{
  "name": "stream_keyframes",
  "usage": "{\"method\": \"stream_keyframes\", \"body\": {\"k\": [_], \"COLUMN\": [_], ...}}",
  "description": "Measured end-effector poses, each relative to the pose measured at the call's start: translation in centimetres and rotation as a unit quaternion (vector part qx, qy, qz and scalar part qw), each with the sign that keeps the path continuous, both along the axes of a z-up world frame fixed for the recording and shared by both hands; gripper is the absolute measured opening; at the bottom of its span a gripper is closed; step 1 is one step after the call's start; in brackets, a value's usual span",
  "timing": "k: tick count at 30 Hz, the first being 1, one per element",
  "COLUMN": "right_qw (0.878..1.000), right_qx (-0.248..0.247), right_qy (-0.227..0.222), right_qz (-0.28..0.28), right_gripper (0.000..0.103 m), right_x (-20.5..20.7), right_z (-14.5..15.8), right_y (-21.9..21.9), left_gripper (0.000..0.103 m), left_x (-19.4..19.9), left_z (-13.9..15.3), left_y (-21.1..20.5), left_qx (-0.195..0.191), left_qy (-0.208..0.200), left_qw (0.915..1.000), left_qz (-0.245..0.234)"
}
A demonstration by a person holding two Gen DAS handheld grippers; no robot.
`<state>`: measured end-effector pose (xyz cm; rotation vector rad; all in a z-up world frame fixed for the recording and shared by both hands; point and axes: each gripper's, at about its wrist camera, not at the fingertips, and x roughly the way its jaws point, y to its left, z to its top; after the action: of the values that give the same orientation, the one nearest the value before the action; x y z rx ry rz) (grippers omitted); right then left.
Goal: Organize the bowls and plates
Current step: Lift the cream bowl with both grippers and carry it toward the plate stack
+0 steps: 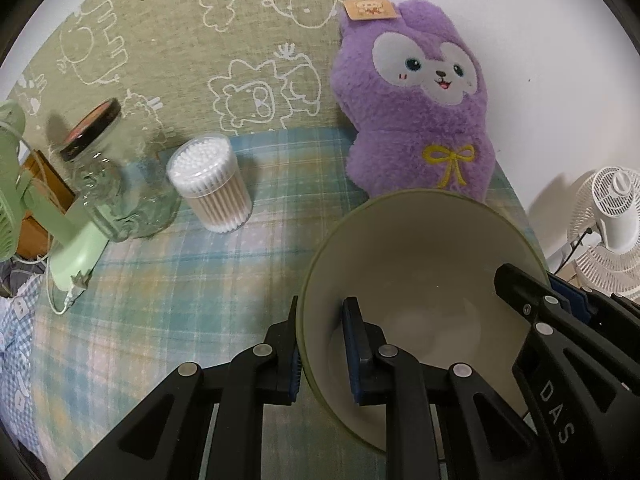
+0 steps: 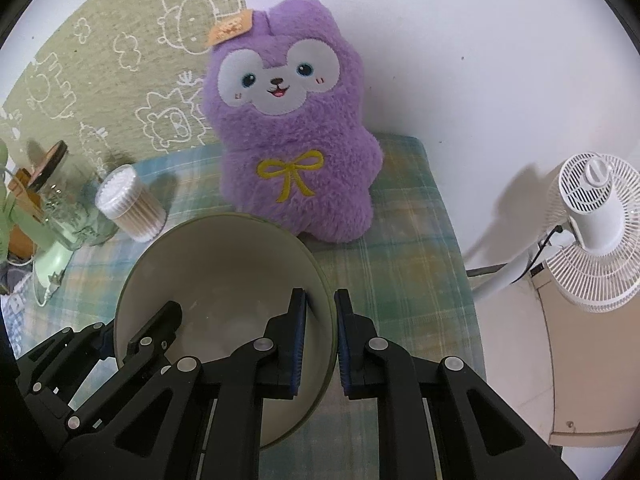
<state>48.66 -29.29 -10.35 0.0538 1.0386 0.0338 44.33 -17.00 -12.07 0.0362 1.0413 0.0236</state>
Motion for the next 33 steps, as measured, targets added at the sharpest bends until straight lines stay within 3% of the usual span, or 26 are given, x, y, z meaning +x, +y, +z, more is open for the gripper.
{"method": "stream_keyframes", "body": {"k": [33], "right_qw": [0.998], "right_qx": [-0.003], "right_qy": [-0.060], "right_qz": [0.005], "right_gripper": [0.017], "right_x": [-13.2], "right_z": [11.4], "right_y": [6.9], "left_gripper": [0.016], "left_x": [-13.0], "left_z": [11.3], "left_y": [5.5], "left_qx": [-0.005], "left_qy": [-0.068], "left_qw": [0.9976], "left_qz": [0.010]}}
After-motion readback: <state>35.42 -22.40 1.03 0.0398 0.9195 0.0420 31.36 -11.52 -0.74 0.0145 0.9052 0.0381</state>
